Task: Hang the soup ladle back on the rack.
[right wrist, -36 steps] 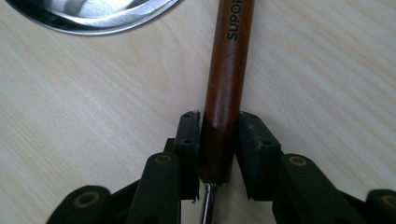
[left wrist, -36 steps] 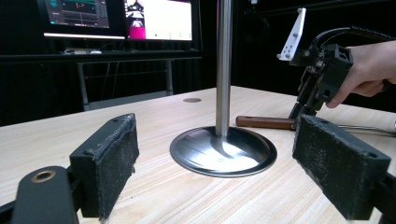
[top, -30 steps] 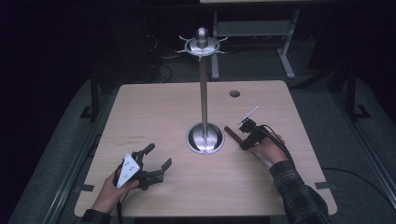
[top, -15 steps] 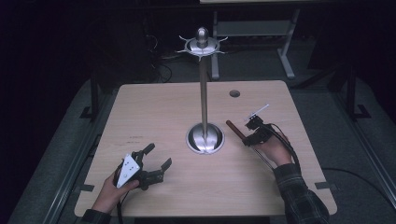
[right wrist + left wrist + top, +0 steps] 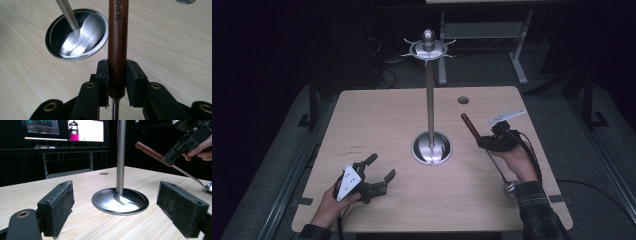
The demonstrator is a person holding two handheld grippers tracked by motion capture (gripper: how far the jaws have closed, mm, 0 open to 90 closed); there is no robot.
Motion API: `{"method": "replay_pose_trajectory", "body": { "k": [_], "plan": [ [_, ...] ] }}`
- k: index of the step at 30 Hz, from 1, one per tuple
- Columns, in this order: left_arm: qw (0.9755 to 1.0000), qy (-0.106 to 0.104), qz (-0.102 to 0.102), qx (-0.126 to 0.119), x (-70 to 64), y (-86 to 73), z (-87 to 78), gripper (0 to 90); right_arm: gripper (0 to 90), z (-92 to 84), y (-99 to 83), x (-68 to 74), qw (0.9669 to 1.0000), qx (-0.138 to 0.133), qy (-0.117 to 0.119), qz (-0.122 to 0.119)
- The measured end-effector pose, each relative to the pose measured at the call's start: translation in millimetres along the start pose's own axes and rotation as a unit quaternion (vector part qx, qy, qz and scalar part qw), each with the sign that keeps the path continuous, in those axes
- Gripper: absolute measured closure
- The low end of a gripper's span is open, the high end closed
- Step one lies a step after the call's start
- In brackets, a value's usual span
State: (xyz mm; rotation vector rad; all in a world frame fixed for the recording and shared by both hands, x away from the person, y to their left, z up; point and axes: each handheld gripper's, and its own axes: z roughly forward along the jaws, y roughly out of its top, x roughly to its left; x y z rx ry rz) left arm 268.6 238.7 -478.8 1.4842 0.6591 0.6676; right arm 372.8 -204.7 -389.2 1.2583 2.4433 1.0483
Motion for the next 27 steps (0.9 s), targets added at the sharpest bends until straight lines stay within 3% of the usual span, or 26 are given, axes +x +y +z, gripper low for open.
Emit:
{"method": "replay_pose_trajectory", "body": {
  "k": [8, 13, 19, 22, 27],
  "plan": [
    [1.0000, -0.002, 0.001, 0.000, 0.1, 0.1, 0.0, 13.8, 73.3, -9.6, -1.8, 2.7, 0.9991, -0.041, 0.009, -0.007],
    [1.0000, -0.001, 0.001, 0.000, -0.1, 0.1, 0.0, 13.8, 73.2, -21.7, -1.9, 4.6, 0.9954, -0.089, 0.032, -0.009],
    [1.0000, -0.001, 0.001, 0.001, -0.1, 0.1, 0.0, 13.8, 73.2, -27.5, -3.9, 3.9, 0.9923, -0.113, 0.051, -0.009],
    [1.0000, -0.002, 0.001, 0.001, -0.2, 0.1, -0.1, 13.8, 73.3, -29.9, -6.1, 2.0, 0.9889, -0.135, 0.062, -0.001],
    [1.0000, -0.002, 0.001, 0.001, -0.1, 0.1, 0.0, 13.8, 73.3, -33.7, -6.8, 1.9, 0.9872, -0.146, 0.064, 0.001]
  ]
}}
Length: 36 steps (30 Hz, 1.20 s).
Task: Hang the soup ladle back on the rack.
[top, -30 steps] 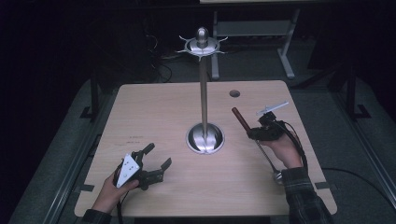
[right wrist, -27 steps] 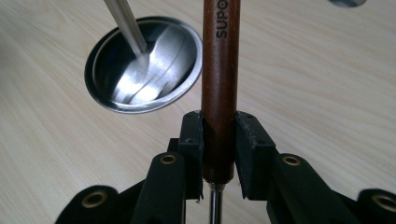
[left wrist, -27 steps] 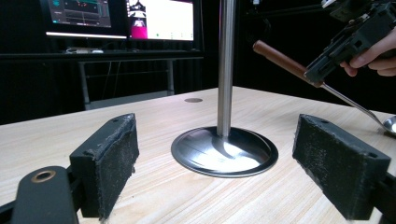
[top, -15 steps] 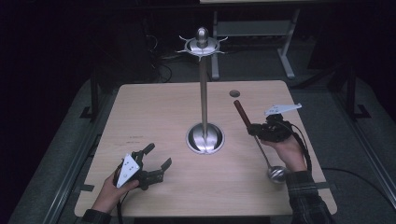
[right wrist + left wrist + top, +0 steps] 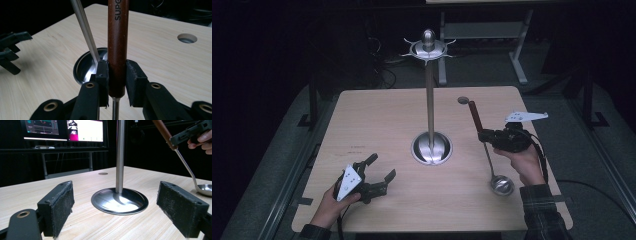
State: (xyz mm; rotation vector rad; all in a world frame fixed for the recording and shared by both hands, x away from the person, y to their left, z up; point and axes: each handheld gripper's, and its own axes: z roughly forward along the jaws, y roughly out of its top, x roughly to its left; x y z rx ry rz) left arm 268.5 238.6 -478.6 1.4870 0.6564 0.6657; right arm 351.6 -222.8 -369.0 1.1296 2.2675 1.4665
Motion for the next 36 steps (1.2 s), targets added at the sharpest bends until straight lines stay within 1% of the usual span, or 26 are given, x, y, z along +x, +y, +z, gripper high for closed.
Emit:
{"method": "replay_pose_trajectory", "body": {
  "k": [2, 3, 4, 8, 9, 10, 13, 19, 20, 21, 24, 28, 29, 30, 31, 32, 33, 36],
  "plan": [
    [1.0000, 0.000, 0.000, 0.000, 0.0, 0.0, 0.0, 13.8, 73.3, -2.7, 1.0, 0.8, 0.9999, -0.009, 0.004, 0.003],
    [1.0000, 0.000, 0.000, 0.000, -0.1, 0.0, 0.0, 13.8, 73.3, -6.2, 3.0, 2.5, 0.9998, -0.018, 0.009, 0.003],
    [1.0000, 0.000, 0.000, 0.000, -0.1, 0.0, 0.0, 13.8, 73.3, -6.2, 3.0, 2.5, 0.9998, -0.018, 0.009, 0.003],
    [1.0000, -0.001, 0.001, 0.000, 0.0, 0.0, 0.0, 13.8, 73.4, -12.2, 8.9, 10.5, 0.9992, -0.035, 0.016, -0.009],
    [1.0000, 0.000, 0.002, 0.000, 0.1, 0.0, 0.0, 13.8, 73.5, -14.3, 11.8, 14.8, 0.9990, -0.039, 0.018, -0.013],
    [1.0000, 0.000, 0.002, 0.000, 0.1, 0.0, 0.0, 13.8, 73.5, -14.3, 11.8, 14.8, 0.9990, -0.039, 0.018, -0.013],
    [1.0000, -0.001, 0.003, -0.001, 0.1, 0.1, 0.1, 13.8, 73.5, -16.7, 17.2, 23.0, 0.9984, -0.047, 0.019, -0.027],
    [1.0000, 0.000, 0.002, -0.004, 0.2, 0.2, 0.6, 13.8, 73.4, -20.1, 23.5, 29.5, 0.9977, -0.054, 0.022, -0.035],
    [1.0000, 0.000, -0.001, -0.005, -0.2, 0.1, 0.8, 13.8, 73.4, -20.8, 25.1, 30.5, 0.9974, -0.056, 0.022, -0.038],
    [1.0000, 0.000, 0.004, -0.001, 0.5, 0.2, 0.3, 13.8, 73.4, -21.4, 27.0, 31.7, 0.9974, -0.057, 0.023, -0.039],
    [1.0000, 0.000, 0.002, -0.003, 0.3, 0.2, 0.4, 13.8, 73.4, -23.7, 34.9, 35.7, 0.9965, -0.065, 0.023, -0.047],
    [1.0000, 0.001, 0.000, -0.003, 0.3, 0.1, 0.5, 13.8, 73.4, -25.6, 41.4, 37.7, 0.9956, -0.075, 0.030, -0.047],
    [1.0000, 0.001, 0.000, -0.003, 0.3, 0.1, 0.5, 13.8, 73.5, -26.2, 44.1, 38.5, 0.9954, -0.076, 0.032, -0.049],
    [1.0000, 0.001, 0.000, -0.003, 0.3, 0.1, 0.5, 13.8, 73.4, -27.5, 50.8, 41.1, 0.9949, -0.079, 0.033, -0.053],
    [1.0000, 0.001, 0.000, -0.003, 0.2, 0.1, 0.5, 13.8, 73.4, -27.5, 50.8, 41.1, 0.9949, -0.079, 0.033, -0.053],
    [1.0000, 0.001, -0.001, -0.004, 0.1, 0.1, 0.7, 13.8, 73.4, -29.1, 59.1, 44.4, 0.9942, -0.081, 0.033, -0.062],
    [1.0000, 0.001, -0.001, -0.004, 0.0, 0.1, 0.6, 13.8, 73.4, -29.1, 59.1, 44.4, 0.9942, -0.081, 0.033, -0.062],
    [1.0000, 0.002, -0.002, -0.004, 0.1, 0.1, 0.7, 13.8, 73.4, -31.5, 70.2, 48.3, 0.9931, -0.085, 0.036, -0.073]
  ]
}}
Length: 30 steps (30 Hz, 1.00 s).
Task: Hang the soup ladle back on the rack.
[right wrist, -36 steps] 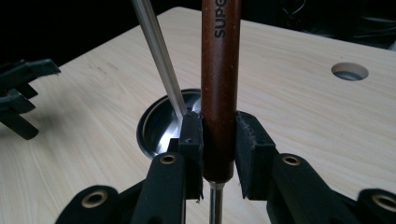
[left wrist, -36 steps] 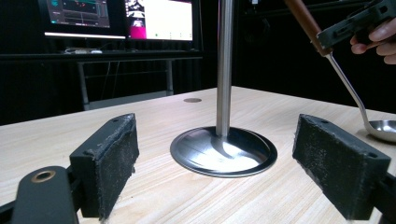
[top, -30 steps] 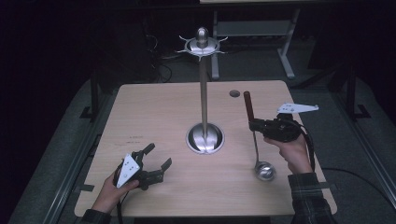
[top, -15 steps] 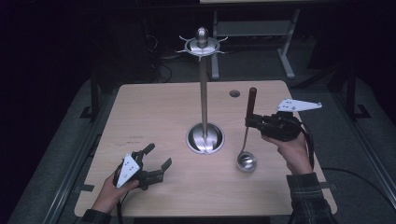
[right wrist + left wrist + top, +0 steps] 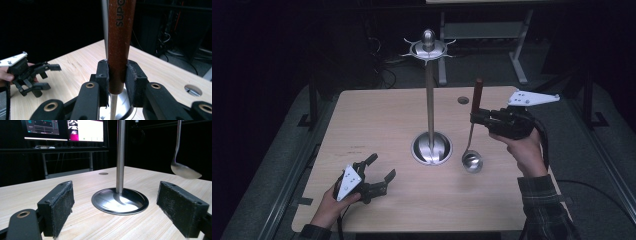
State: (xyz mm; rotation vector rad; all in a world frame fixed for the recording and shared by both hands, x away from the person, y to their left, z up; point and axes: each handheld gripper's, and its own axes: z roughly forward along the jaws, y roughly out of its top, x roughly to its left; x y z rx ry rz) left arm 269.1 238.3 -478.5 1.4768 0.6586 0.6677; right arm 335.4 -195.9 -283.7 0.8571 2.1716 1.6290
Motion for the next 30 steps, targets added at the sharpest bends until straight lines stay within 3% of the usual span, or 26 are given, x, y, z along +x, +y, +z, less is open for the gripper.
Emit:
{"method": "replay_pose_trajectory", "body": {
  "k": [8, 30],
  "plan": [
    [1.0000, 0.001, 0.000, 0.001, 0.1, 0.0, -0.2, 13.8, 73.4, 4.5, 29.9, 4.3, 0.9998, -0.005, 0.008, -0.019],
    [1.0000, 0.000, 0.001, 0.001, 0.0, 0.0, -0.1, 13.8, 73.4, 21.9, 62.9, 8.1, 0.9989, -0.016, 0.025, -0.036]
  ]
}}
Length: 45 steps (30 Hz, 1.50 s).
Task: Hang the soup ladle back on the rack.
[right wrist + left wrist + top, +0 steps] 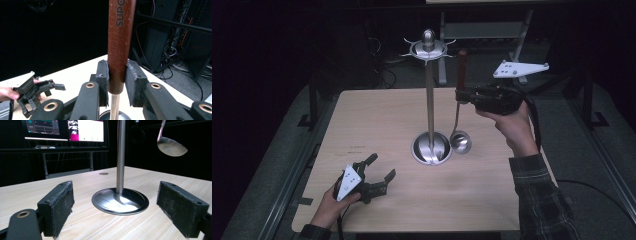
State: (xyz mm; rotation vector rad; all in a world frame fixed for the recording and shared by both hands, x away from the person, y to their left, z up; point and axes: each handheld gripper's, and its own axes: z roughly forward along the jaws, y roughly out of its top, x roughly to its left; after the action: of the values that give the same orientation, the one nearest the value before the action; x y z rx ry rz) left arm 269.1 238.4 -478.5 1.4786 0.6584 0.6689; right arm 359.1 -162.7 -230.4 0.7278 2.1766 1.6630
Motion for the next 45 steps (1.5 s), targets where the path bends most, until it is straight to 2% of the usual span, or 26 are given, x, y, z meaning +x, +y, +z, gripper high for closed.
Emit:
{"method": "replay_pose_trajectory", "body": {
  "k": [13, 29, 36, 45],
  "plan": [
    [1.0000, -0.001, 0.000, 0.000, -0.2, 0.1, -0.1, 13.8, 73.3, 6.8, 10.0, -1.7, 1.0000, -0.001, 0.000, -0.006],
    [1.0000, -0.002, 0.000, -0.001, -0.7, 0.1, -0.1, 13.8, 73.3, 27.6, 8.5, -5.8, 0.9997, 0.025, 0.006, -0.001],
    [1.0000, -0.002, -0.001, -0.002, -0.8, 0.1, 0.0, 13.8, 72.7, 28.9, 6.7, -5.9, 0.9997, 0.022, 0.011, 0.002],
    [1.0000, -0.002, 0.001, 0.001, -0.4, 0.1, -0.2, 13.8, 67.1, 22.0, 5.6, -5.5, 0.9998, 0.018, 0.003, -0.001]
  ]
}}
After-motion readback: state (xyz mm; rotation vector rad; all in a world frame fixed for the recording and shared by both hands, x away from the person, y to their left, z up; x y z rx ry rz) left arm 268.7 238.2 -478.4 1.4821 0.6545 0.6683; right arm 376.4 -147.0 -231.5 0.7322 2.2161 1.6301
